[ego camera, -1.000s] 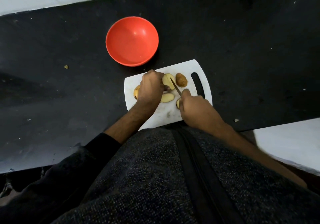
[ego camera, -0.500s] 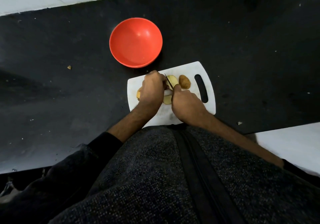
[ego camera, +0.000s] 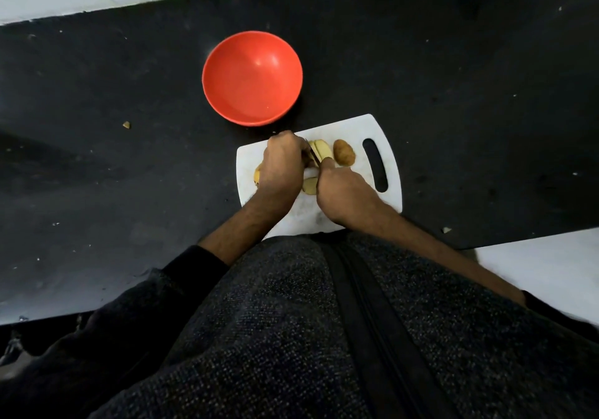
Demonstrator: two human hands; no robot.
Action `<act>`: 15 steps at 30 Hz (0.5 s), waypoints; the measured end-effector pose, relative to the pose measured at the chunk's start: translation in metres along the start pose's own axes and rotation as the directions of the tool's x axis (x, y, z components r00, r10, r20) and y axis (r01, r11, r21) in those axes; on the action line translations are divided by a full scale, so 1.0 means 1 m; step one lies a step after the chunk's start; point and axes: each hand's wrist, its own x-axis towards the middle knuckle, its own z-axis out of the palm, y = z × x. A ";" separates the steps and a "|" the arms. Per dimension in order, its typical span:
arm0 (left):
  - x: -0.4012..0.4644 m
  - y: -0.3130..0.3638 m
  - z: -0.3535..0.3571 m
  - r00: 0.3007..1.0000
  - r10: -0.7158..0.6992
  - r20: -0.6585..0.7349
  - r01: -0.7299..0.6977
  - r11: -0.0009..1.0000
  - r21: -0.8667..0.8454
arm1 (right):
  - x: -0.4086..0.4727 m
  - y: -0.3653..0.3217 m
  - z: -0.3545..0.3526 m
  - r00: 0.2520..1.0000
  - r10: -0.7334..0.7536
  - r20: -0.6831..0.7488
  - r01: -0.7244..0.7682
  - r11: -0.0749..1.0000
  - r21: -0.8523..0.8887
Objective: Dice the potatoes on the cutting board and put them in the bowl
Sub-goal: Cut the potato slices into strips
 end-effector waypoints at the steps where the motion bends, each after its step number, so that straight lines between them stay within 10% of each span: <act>1: 0.000 0.000 0.000 1.000 -0.011 0.004 0.011 1.000 -0.012 | 0.000 0.000 0.001 1.000 -0.001 -0.007 0.001 1.000 -0.007; 15: -0.005 0.007 -0.001 0.999 -0.049 -0.017 0.049 0.999 -0.004 | -0.021 0.027 0.017 0.989 0.049 0.136 -0.033 0.993 -0.117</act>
